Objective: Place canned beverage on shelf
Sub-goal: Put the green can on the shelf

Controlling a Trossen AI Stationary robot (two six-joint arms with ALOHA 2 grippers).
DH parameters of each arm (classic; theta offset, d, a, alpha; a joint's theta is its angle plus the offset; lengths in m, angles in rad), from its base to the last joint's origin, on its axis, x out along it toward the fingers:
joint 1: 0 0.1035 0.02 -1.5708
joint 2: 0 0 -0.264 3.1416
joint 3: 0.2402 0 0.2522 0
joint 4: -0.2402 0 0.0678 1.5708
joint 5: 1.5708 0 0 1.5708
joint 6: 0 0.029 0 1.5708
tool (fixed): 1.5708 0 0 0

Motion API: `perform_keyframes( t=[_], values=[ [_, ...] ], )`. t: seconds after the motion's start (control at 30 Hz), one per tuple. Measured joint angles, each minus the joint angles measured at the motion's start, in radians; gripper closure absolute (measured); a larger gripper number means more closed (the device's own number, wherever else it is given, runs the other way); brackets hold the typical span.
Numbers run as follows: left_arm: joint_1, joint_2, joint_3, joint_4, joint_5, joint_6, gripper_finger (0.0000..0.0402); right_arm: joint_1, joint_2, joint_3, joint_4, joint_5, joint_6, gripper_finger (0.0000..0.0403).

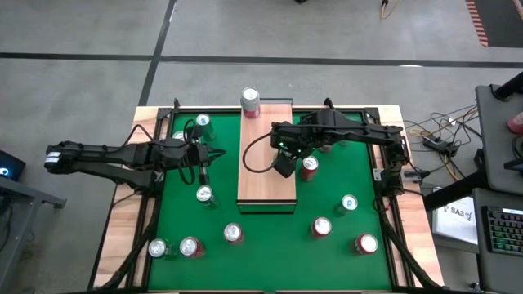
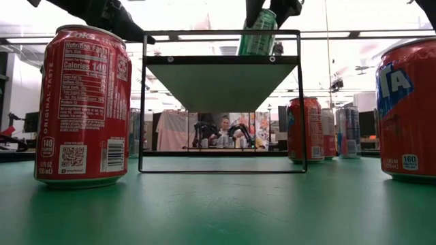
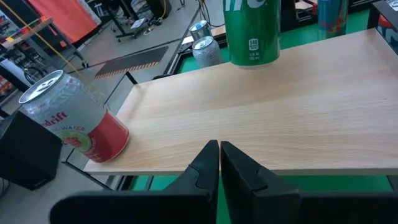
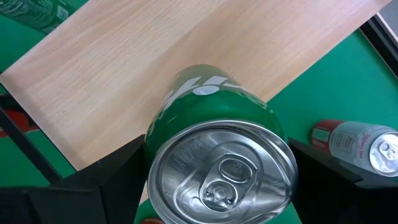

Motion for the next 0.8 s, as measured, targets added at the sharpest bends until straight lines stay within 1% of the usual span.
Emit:
perform_keyframes(
  t=[0.67,0.8],
  values=[
    [0.000,0.000,-0.001,0.000,0.000,-0.005,0.0402,0.000,0.037,-0.003,0.021,0.012,-0.019,0.0094],
    [0.000,0.000,-0.001,0.000,0.000,-0.005,0.0402,0.000,0.037,-0.003,0.038,0.012,-0.020,0.0086]
  ],
)
